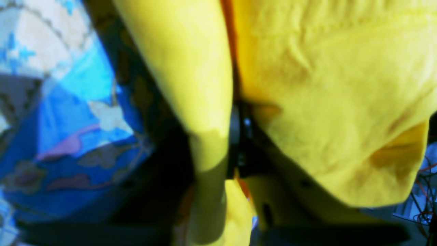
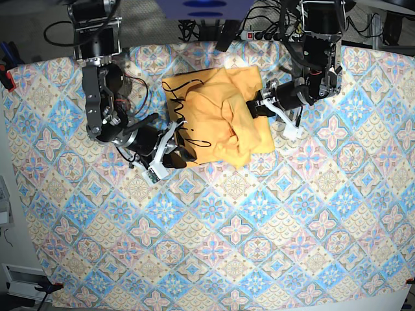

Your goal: Fold the T-shirt properly

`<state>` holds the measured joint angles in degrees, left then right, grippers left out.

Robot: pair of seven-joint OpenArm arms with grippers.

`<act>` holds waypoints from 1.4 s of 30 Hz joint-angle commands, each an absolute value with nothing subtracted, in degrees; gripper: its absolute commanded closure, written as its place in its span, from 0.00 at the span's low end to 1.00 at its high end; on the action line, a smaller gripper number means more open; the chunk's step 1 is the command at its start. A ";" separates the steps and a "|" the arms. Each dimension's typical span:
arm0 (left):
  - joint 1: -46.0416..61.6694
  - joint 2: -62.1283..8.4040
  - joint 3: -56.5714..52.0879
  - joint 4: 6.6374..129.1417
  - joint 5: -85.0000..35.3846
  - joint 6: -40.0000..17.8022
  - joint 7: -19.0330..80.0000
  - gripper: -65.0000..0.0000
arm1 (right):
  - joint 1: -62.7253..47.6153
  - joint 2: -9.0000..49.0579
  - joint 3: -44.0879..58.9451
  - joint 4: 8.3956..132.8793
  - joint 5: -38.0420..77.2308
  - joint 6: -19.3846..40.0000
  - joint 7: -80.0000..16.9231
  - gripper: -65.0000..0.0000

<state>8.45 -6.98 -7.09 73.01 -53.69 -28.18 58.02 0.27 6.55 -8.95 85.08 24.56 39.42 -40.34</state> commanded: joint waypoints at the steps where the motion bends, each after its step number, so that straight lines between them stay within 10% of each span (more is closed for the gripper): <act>1: 8.22 -7.34 -8.48 73.98 -54.90 -28.88 57.63 0.73 | 0.40 6.81 -8.92 85.93 25.71 40.00 -39.34 0.70; 7: 9.10 -7.34 -11.12 73.98 -54.90 -28.88 58.86 0.59 | -1.01 8.31 -13.23 85.05 25.63 40.00 -39.34 0.70; 18: 10.42 -7.16 -15.52 73.98 -54.90 -29.14 60.53 0.58 | -1.19 10.51 -22.02 83.47 24.31 40.00 -39.34 0.88; 42: 10.68 -6.29 -19.12 73.89 -54.90 -29.14 60.09 0.59 | 3.56 12.44 -41.27 88.66 23.96 40.00 -44.70 0.88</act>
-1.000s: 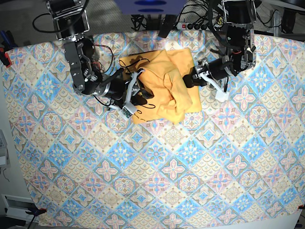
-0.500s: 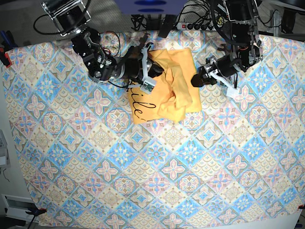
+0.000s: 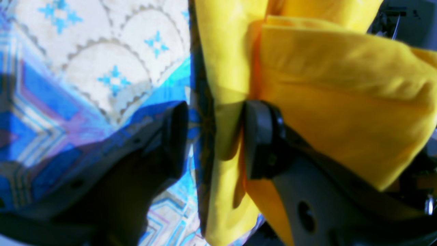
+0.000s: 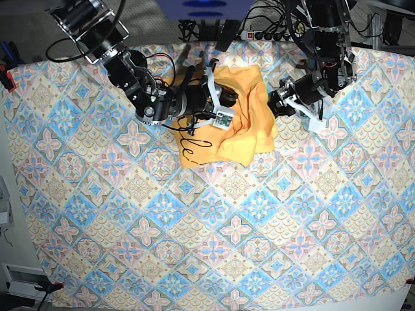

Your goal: Fold the T-shirt properly

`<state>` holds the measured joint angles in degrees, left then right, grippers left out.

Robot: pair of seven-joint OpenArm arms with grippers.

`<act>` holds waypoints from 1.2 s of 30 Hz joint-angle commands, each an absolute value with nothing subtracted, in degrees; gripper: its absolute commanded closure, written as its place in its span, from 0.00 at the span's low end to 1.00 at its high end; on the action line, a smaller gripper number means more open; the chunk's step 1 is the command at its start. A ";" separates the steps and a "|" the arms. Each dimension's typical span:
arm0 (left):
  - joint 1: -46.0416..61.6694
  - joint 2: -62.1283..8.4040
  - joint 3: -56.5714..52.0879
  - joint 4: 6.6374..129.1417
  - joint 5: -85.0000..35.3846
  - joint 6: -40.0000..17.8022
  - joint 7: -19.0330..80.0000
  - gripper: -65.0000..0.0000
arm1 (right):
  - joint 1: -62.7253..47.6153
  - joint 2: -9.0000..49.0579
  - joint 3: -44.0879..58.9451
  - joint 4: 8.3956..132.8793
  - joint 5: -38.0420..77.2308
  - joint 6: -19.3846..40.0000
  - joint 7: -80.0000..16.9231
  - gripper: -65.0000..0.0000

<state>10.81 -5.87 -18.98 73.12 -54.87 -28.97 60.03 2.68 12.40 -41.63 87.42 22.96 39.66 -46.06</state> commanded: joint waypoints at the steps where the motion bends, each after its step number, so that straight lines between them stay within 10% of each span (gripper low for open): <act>1: 10.77 -6.29 -19.12 73.89 -54.90 -29.14 60.09 0.59 | 3.56 12.44 -40.40 89.10 23.96 40.00 -44.70 0.88; 20: 10.68 -6.37 -19.12 73.89 -54.90 -29.14 60.35 0.59 | -3.56 15.25 -27.12 88.57 12.26 40.00 -44.62 0.88; 36: 10.42 -6.37 -19.21 73.89 -54.90 -29.14 60.00 0.59 | 0.57 12.88 -43.47 93.23 12.44 40.00 -44.97 0.88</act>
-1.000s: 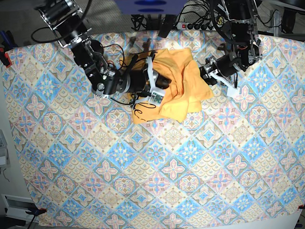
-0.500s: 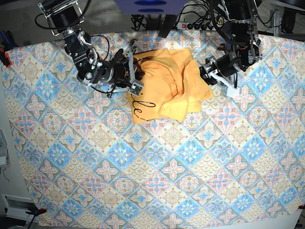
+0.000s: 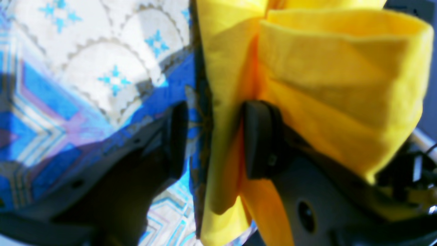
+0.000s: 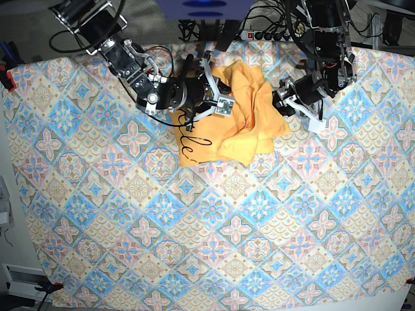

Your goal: Fold the T-shirt properly

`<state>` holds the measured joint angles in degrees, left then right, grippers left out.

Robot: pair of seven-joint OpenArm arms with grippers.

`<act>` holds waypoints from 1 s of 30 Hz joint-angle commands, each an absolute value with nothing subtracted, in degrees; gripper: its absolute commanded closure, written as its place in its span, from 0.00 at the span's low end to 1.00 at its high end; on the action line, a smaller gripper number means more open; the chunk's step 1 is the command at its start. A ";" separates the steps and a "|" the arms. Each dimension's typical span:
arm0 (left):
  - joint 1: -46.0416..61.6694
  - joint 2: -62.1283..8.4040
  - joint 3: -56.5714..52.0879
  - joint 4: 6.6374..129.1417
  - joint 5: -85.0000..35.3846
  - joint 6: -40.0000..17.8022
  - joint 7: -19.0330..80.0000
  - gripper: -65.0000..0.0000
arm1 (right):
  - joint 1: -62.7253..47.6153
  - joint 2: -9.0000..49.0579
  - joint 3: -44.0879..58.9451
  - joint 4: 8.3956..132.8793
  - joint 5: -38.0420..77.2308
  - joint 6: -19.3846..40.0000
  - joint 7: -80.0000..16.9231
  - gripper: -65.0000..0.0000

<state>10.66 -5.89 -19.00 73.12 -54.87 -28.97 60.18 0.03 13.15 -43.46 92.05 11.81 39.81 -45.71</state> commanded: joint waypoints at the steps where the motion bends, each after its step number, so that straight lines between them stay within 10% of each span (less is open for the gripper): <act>1: 10.33 -6.37 -19.21 73.89 -54.90 -29.14 60.00 0.59 | 1.01 12.44 -44.18 93.23 12.44 40.00 -45.05 0.88; 30: 14.46 -9.71 -24.04 73.98 -59.65 -29.14 60.44 0.59 | 10.68 5.23 -35.12 75.91 11.91 40.00 -36.35 0.88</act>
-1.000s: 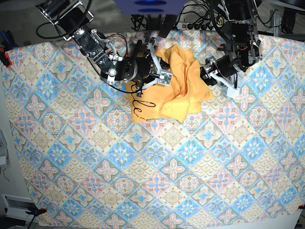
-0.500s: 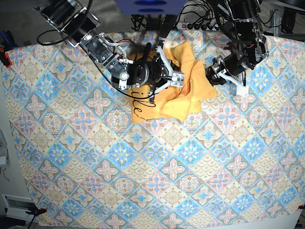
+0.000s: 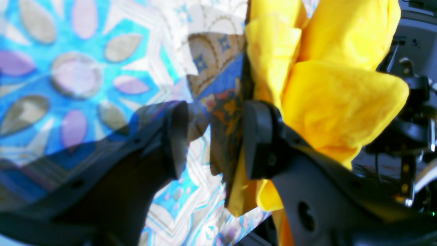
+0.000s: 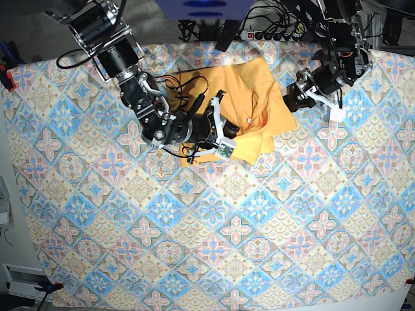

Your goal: Fold the T-shirt properly

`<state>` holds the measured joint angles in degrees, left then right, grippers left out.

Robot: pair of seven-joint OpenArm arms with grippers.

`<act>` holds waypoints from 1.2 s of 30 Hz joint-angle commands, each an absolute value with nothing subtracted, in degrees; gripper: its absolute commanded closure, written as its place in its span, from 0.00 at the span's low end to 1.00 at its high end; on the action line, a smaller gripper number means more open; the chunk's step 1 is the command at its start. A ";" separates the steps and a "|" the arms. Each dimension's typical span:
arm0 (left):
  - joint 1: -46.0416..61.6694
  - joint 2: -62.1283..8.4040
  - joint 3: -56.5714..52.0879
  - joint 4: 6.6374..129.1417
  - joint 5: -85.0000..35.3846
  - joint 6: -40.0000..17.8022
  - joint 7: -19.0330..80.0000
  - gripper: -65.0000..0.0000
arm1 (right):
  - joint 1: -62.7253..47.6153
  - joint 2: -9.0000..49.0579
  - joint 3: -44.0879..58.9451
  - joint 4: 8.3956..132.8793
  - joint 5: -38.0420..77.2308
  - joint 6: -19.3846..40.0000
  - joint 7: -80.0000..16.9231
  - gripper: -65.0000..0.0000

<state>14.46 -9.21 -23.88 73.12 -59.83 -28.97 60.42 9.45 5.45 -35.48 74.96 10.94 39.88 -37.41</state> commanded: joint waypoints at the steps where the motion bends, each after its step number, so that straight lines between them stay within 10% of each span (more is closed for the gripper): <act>1: 14.73 -9.71 -24.04 73.98 -59.47 -29.14 60.44 0.59 | 10.95 4.88 -35.12 75.56 12.00 40.00 -35.91 0.88; 13: 16.04 -9.71 -24.04 73.98 -59.74 -29.14 60.44 0.59 | 15.16 -3.65 -35.03 68.79 11.91 40.00 -35.21 0.88; 36: 21.32 -9.01 -31.87 89.45 -59.03 -29.23 68.35 0.60 | 15.08 3.38 -22.20 76.00 11.91 40.00 -35.65 0.88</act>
